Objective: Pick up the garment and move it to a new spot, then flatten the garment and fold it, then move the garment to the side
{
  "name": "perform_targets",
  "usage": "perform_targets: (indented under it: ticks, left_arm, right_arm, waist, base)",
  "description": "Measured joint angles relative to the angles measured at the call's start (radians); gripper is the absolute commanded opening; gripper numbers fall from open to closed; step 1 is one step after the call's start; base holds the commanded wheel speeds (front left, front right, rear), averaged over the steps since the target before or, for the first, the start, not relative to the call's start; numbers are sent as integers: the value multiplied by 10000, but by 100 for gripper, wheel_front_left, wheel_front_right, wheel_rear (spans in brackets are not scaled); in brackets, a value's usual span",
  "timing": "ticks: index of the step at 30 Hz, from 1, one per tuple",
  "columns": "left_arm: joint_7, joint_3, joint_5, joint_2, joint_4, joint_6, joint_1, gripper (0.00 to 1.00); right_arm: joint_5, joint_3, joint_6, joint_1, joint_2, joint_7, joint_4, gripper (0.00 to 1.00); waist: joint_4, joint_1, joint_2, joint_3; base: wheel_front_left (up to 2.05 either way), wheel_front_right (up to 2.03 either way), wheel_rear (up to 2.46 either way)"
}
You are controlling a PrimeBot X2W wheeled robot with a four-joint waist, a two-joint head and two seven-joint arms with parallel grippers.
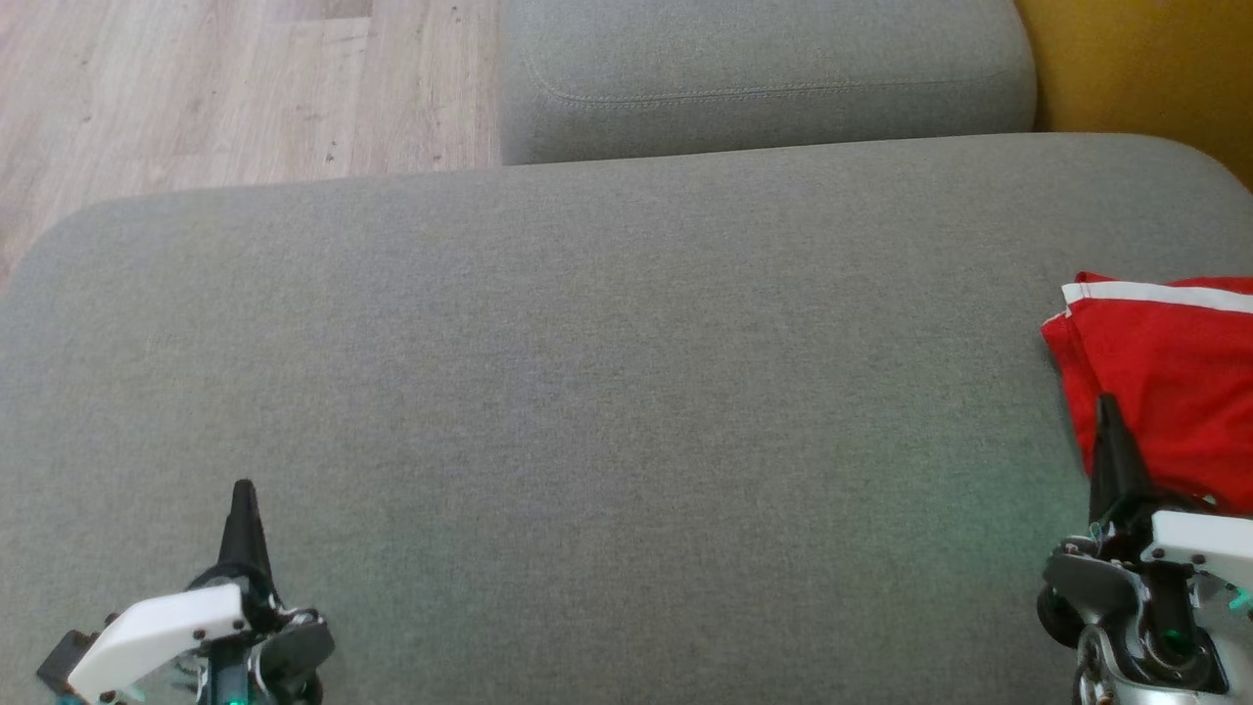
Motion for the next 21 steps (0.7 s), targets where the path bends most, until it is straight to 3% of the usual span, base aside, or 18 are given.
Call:
perform_targets:
  ticks: [21]
  left_arm:
    - [0,2,0,0,0,0,0,0]
  right_arm:
    - [0,0,0,0,0,0,-8,0]
  waist:
    - [0,0,0,0]
  base:
    - [0,0,0]
